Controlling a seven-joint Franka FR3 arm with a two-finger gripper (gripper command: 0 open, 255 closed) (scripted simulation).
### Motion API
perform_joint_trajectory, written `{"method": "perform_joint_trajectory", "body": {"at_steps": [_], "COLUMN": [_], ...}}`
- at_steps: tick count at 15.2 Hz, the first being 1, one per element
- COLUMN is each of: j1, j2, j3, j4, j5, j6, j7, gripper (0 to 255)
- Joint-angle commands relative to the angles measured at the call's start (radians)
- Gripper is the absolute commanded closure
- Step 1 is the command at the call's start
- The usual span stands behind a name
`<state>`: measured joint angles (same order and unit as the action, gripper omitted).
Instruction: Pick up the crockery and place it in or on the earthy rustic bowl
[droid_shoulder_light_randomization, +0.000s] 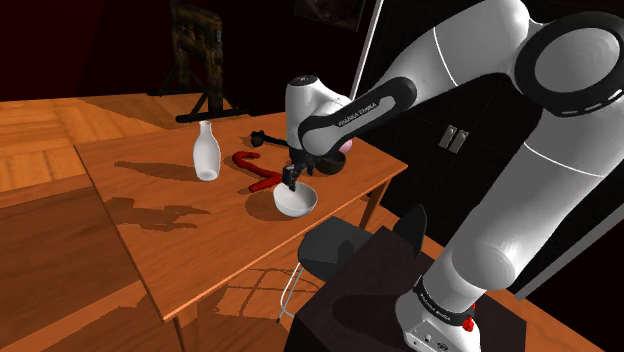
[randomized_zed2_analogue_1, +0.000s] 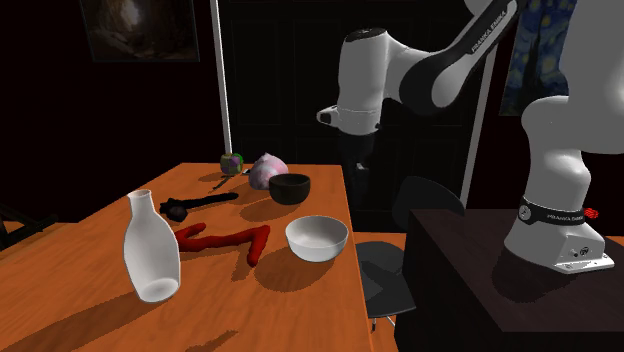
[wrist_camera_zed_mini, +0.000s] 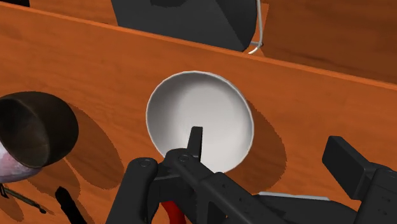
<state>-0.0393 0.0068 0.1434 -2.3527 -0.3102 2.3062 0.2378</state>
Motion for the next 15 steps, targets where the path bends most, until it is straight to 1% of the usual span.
{"method": "perform_joint_trajectory", "body": {"at_steps": [1, 6, 11, 15], "j1": [-0.002, 0.013, 0.038, 0.038], "j2": [0.088, 0.293, 0.495, 0.527], "j3": [-0.003, -0.023, -0.052, -0.063], "j4": [0.033, 0.152, 0.300, 0.304], "j5": [-0.038, -0.116, -0.168, -0.183], "j6": [0.045, 0.104, 0.136, 0.165], "j7": [0.034, 0.102, 0.148, 0.157], "gripper": [0, 0, 0, 0]}}
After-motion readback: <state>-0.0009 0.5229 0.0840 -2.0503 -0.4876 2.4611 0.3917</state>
